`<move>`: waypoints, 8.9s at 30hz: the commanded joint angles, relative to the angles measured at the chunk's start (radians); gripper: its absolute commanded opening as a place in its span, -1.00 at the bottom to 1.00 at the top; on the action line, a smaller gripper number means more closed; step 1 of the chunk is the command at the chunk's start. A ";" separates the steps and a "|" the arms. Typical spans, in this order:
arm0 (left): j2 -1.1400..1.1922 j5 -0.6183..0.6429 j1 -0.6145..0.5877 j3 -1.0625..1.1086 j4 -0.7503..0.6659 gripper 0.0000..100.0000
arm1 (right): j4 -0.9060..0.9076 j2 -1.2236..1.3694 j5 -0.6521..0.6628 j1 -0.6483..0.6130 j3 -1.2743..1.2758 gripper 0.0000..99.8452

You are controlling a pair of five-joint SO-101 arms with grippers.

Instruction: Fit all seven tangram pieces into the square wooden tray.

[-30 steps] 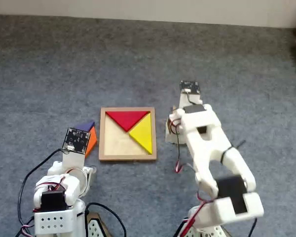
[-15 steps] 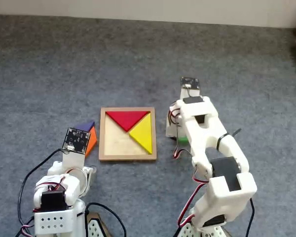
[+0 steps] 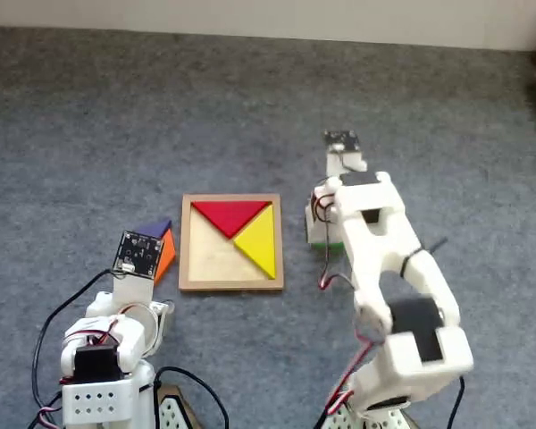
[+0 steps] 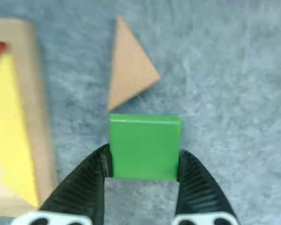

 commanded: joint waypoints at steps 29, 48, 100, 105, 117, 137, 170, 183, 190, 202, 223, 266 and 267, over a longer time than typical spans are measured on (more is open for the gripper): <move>-0.042 0.006 -0.005 0.019 0.006 -0.57 | -0.044 -0.007 0.061 -0.588 -0.048 -0.81; -0.042 0.006 -0.005 0.019 0.006 -0.57 | 0.007 -0.007 0.000 -0.587 -0.104 -0.53; -0.042 0.006 -0.005 0.019 0.006 -0.57 | -0.403 0.199 -0.155 -0.051 -0.104 -0.38; -0.042 0.006 -0.005 0.019 0.006 -0.57 | -0.403 0.199 -0.155 -0.058 -0.104 -0.38; -0.042 0.006 -0.005 0.019 0.006 -0.57 | -0.401 0.200 -0.153 -0.059 -0.097 -0.67; -0.042 0.006 -0.005 0.019 0.006 -0.57 | -0.242 0.199 -0.091 -0.059 -0.102 -0.74; -0.042 0.006 -0.005 0.019 0.006 -0.57 | -0.140 -0.412 0.508 -0.331 0.231 -0.86; -0.042 0.006 -0.005 0.019 0.006 -0.57 | -0.237 -0.274 0.535 -0.483 0.259 -0.85; -0.042 0.006 -0.005 0.019 0.006 -0.57 | -0.240 -0.225 0.535 -0.483 0.251 -0.72; -0.042 0.006 -0.005 0.019 0.006 -0.57 | -0.168 -0.229 0.535 -0.478 0.248 -0.57; -0.042 0.006 -0.005 0.019 0.006 -0.57 | -0.314 -0.286 0.144 -0.444 0.199 -0.91; -0.042 0.006 -0.005 0.019 0.006 -0.57 | -0.297 -0.278 0.127 -0.483 0.203 -0.99; -0.042 0.006 -0.005 0.019 0.006 -0.57 | -0.297 -0.318 0.126 -0.470 0.208 -0.99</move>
